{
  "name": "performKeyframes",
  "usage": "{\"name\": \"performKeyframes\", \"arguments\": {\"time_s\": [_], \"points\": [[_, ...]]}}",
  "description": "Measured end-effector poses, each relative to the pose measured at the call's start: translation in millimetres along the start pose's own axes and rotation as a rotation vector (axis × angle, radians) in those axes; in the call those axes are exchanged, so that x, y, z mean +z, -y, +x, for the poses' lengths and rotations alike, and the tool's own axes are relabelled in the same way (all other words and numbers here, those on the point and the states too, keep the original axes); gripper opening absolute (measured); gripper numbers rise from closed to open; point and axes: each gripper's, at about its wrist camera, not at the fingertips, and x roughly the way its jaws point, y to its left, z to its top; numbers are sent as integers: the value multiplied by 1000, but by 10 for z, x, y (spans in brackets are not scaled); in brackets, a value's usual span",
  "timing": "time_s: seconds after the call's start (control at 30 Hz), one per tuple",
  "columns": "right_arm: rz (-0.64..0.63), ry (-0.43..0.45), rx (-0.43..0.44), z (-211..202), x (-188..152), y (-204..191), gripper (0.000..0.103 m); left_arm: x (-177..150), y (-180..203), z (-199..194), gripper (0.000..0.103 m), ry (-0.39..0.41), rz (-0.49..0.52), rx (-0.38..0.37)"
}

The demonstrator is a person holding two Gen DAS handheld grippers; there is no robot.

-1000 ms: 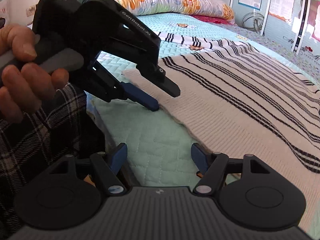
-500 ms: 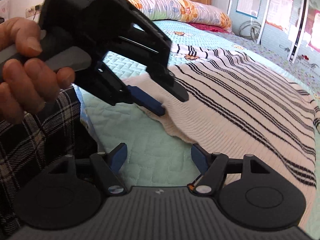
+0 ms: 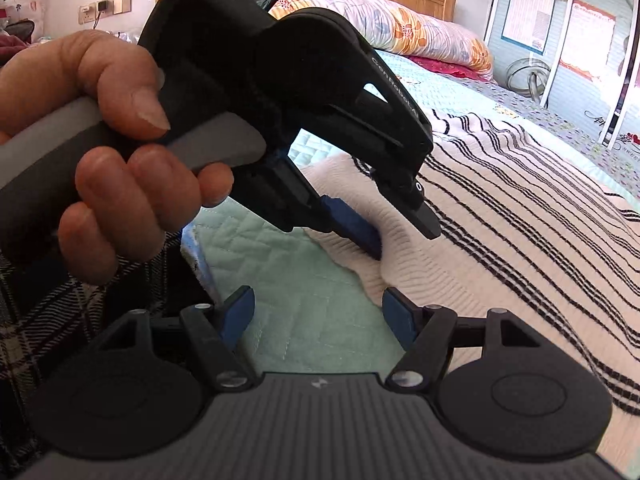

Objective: Fold clothes

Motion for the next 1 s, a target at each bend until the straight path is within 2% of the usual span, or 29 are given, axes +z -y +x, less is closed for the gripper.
{"name": "performKeyframes", "arguments": {"time_s": [0.2,0.33,0.47,0.57,0.73,0.9,1.0], "points": [[-9,-1,-26,54,36,10,71,57,42,4,36,23,6,-28],[74,-16,-18,140,33,192,71,90,60,8,37,49,21,-45],[124,-25,-62,57,-47,399,71,122,49,-14,37,81,74,-32],[83,-48,-98,-65,-164,515,71,116,85,-40,37,78,185,-13],[-16,-90,-142,-268,-332,638,77,79,143,-82,41,17,360,-17],[-80,-113,-158,-244,-351,655,78,41,200,-124,44,-48,533,-24],[-106,-126,-152,-251,-387,679,77,-98,322,-153,44,-100,702,-22]]}}
